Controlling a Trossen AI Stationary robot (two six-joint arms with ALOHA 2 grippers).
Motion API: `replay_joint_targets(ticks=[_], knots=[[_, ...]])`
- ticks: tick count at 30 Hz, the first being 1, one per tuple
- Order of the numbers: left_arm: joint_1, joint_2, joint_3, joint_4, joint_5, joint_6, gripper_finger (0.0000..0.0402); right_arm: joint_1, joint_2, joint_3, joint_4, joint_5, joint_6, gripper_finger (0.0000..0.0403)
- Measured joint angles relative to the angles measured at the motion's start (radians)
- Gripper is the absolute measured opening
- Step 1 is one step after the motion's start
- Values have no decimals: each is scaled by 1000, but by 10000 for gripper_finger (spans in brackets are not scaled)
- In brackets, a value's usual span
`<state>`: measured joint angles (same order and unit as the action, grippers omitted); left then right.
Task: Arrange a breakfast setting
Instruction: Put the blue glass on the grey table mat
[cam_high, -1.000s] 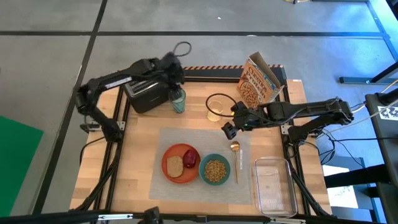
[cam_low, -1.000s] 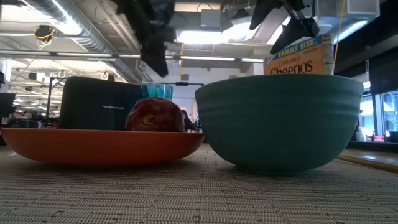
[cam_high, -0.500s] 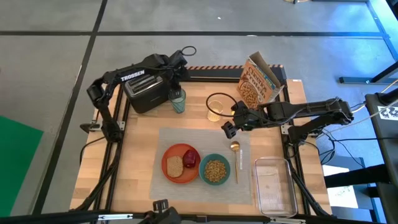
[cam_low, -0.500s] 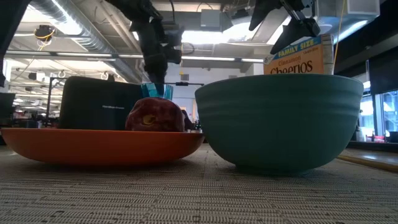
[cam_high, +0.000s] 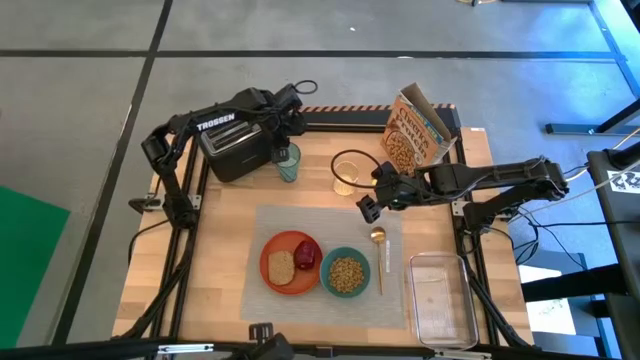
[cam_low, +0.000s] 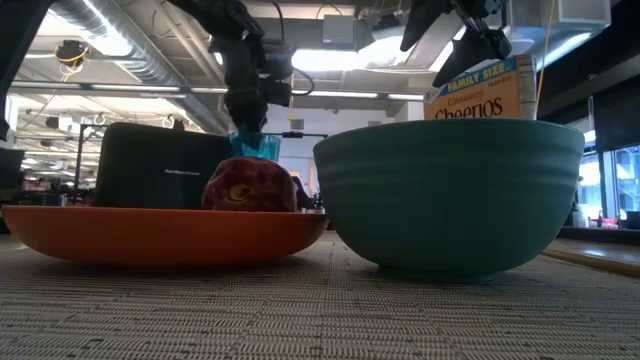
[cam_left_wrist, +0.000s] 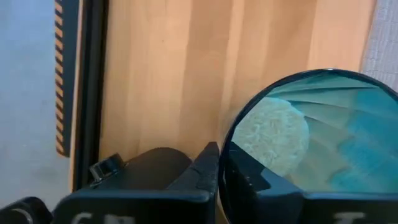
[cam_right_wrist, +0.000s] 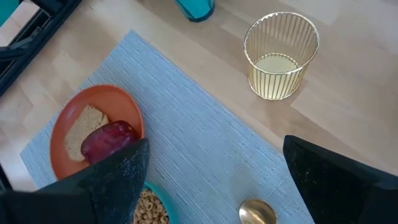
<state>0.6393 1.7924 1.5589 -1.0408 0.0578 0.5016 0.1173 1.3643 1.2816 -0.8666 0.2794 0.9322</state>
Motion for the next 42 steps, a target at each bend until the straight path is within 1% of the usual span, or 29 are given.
replay_joint_targets(ticks=[4, 8, 12, 17, 20, 23, 25, 28, 31, 35, 38, 42], knots=[[-18, 0, 0, 4, -12, 0, 13, 0, 0, 0, 0, 0, -11, 357], [-54, -18, 0, -15, -35, -2, 6, 0, 0, 0, -1, -1, -15, 357], [-102, -51, 3, -56, -51, -42, 6, 0, 0, 0, -2, -2, -19, 357], [-172, -74, 103, -187, -54, -96, 5, 0, 0, 0, -5, -10, -34, 357], [-228, -71, 180, -280, -81, -133, 5, 0, 0, 0, -5, -11, -48, 357], [-294, -73, 238, -326, -80, -197, 4, 0, 0, 0, -4, -11, -51, 357], [-342, -73, 256, -361, -77, -255, 4, 0, 0, 0, -5, -11, -52, 357], [-420, -73, 244, -363, -74, -332, 4, 0, 0, 0, -7, -11, -66, 357], [-496, -73, 196, -332, -79, -385, 4, 0, 0, 0, -25, -11, -69, 357], [-577, -69, 111, -212, -90, -452, 4, 1, 2, 0, -25, -19, -69, 357], [-605, -70, 65, -192, -142, -495, 5, 1, 2, 0, -24, -36, -68, 357], [-606, -69, 30, -177, -190, -540, 7, 1, 2, 0, -22, -58, -70, 357]])
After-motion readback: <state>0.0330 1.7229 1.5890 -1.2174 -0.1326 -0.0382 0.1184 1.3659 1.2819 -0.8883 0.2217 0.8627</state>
